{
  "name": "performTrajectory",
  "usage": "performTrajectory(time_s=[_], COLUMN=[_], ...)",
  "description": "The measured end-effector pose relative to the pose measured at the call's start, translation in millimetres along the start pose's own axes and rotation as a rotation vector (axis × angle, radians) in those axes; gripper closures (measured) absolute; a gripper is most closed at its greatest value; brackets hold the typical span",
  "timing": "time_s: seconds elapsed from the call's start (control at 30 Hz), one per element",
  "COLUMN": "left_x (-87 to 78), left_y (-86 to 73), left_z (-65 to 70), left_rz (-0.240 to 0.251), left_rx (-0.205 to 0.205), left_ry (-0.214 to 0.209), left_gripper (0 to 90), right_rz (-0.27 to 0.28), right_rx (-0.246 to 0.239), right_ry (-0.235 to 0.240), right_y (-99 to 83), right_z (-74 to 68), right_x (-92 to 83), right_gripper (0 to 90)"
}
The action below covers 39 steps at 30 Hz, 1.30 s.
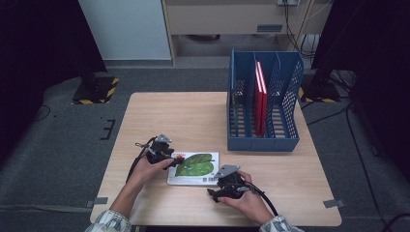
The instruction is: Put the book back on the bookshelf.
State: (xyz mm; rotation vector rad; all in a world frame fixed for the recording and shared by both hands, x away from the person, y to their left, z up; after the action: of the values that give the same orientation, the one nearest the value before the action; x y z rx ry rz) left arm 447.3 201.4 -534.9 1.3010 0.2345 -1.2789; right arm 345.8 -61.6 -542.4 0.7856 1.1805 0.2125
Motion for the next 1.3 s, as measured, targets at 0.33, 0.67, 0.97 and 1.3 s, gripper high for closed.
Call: performTrajectory(time_s=[0.33,0.67,0.97,1.3], left_x=[-3.4,-4.9,-4.6,-10.9], left_y=[3.4,0.4,-3.8,-1.0], left_z=[3.7,1.3,-3.7,-1.8], left_rz=[0.015,0.012,0.016,0.037], left_rx=[-0.001,-0.006,-0.025,-0.062], left_ry=[0.027,0.032,0.022,0.040], left_gripper=[36.0,35.2,30.5,35.7], right_rz=[-0.006,0.003,0.012,-0.012], right_rx=[0.024,0.025,0.014,0.035], right_ry=[-0.026,-0.031,-0.020,-0.037], right_y=[5.0,6.3,9.5,14.4], right_z=[0.1,-6.0,-8.8,-11.9], right_x=[7.9,8.6,11.5,16.2], right_gripper=[13.5,14.0,12.9,6.0])
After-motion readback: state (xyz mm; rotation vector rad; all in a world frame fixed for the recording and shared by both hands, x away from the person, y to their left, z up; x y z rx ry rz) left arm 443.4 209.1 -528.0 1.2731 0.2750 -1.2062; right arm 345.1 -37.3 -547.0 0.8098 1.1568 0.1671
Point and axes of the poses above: each handheld gripper's, and its own axes: x roughly forward along the jaws, y roughly out of its top, z roughly to its right, the point moved 2 cm from there along x, roughly forward along the jaws, and after that the axes turned 15 degrees about -x, right-handed, at the moved point
